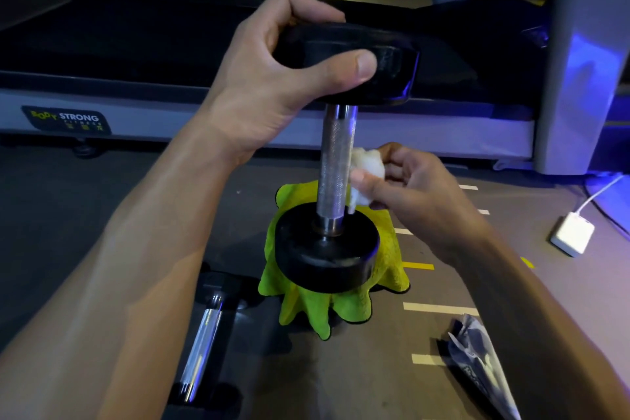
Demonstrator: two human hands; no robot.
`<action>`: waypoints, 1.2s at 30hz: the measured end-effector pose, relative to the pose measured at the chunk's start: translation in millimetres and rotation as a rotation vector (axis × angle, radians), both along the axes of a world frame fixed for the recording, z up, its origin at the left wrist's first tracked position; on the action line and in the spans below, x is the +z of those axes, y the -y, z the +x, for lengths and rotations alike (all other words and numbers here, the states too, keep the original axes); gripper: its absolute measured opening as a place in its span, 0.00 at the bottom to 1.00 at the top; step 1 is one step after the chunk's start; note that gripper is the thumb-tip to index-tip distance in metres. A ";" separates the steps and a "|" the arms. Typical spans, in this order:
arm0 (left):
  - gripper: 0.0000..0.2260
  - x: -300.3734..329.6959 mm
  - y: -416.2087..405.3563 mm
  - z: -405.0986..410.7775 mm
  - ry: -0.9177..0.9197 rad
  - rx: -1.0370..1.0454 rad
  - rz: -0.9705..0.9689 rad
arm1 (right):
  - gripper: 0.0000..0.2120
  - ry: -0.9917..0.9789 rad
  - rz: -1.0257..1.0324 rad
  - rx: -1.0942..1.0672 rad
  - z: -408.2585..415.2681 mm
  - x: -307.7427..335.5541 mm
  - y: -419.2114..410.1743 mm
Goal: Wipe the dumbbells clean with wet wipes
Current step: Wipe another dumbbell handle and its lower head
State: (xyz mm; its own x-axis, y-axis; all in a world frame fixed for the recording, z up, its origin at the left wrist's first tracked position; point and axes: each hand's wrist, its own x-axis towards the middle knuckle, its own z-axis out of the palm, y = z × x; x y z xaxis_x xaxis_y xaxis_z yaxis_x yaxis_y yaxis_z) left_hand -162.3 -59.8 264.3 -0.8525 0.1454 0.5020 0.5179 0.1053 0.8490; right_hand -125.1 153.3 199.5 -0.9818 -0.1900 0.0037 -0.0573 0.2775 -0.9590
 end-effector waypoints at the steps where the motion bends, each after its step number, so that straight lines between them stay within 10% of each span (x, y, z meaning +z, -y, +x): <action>1: 0.19 0.2 -0.7 0.4 0.001 -0.001 -0.004 | 0.09 -0.051 0.040 -0.046 -1.6 -0.9 -0.7; 6: 0.19 -0.2 -3.7 1.4 0.001 0.007 -0.004 | 0.27 -0.199 0.421 -0.249 -10.3 2.6 -3.5; 10: 0.20 -0.8 -3.9 1.2 0.008 0.009 -0.004 | 0.16 -0.374 0.839 -0.262 -21.3 1.1 4.3; 23: 0.21 -2.6 -3.6 -1.3 0.001 0.018 -0.006 | 0.23 0.113 -0.187 -0.064 13.5 5.9 2.2; 30: 0.22 -2.8 -4.8 -1.6 0.006 0.027 0.005 | 0.20 -0.286 0.164 -0.079 9.9 -2.9 4.0; 36: 0.22 -2.8 -4.4 -0.8 0.007 0.021 0.003 | 0.27 -0.205 0.112 0.039 15.0 4.7 3.4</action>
State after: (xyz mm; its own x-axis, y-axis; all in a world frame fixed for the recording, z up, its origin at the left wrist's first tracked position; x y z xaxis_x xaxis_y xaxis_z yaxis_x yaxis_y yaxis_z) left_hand -163.2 -55.3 261.5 -0.8588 0.1258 0.4967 0.5098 0.1133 0.8528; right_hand -110.1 149.9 204.2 -0.9545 -0.2381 0.1794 -0.2608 0.3751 -0.8895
